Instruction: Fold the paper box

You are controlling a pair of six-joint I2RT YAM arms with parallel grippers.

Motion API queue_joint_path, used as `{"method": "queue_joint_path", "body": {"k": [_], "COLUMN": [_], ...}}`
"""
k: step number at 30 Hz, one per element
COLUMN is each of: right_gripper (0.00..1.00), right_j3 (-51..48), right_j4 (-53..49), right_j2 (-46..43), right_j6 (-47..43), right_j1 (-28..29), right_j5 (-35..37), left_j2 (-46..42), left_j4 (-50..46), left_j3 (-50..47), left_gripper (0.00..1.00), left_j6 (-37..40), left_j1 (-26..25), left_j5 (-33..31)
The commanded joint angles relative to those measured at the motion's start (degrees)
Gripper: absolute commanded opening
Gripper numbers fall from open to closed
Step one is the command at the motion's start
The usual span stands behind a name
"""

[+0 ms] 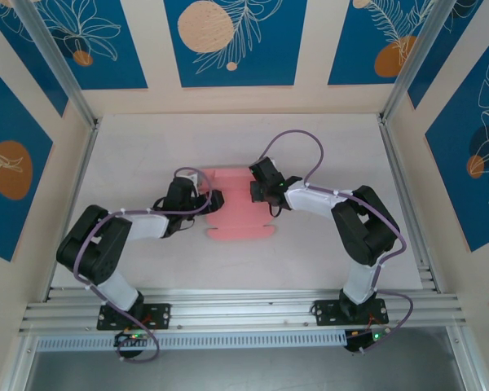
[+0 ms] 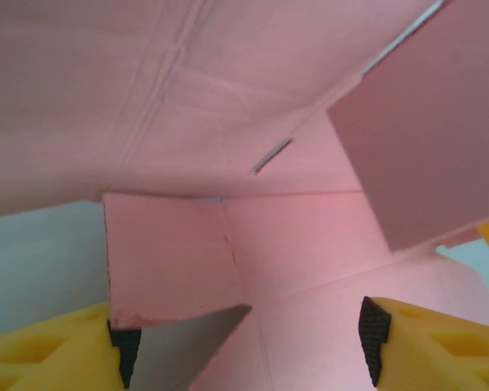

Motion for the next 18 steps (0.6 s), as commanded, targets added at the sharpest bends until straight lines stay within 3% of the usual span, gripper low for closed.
{"method": "queue_joint_path", "body": {"k": [1,9,18], "right_gripper": [0.03,0.03,0.03], "right_j3": [0.7,1.2,1.6], "right_j4": [0.3,0.3,0.3], "right_j2": [-0.3,0.0,1.1], "right_j6": [1.5,1.4,2.3], "right_j1": [0.6,1.2,1.7], "right_j5": [-0.5,-0.9,-2.3], "left_j2": [-0.1,1.2,6.4], "left_j4": [5.4,9.3,14.4], "left_j3": [0.5,1.5,2.3], "left_gripper": [0.68,0.59,0.47], "left_j6": [2.0,5.5,4.1], "left_j1": [-0.1,-0.3,-1.2], "left_j5": [-0.4,2.0,6.7]}}
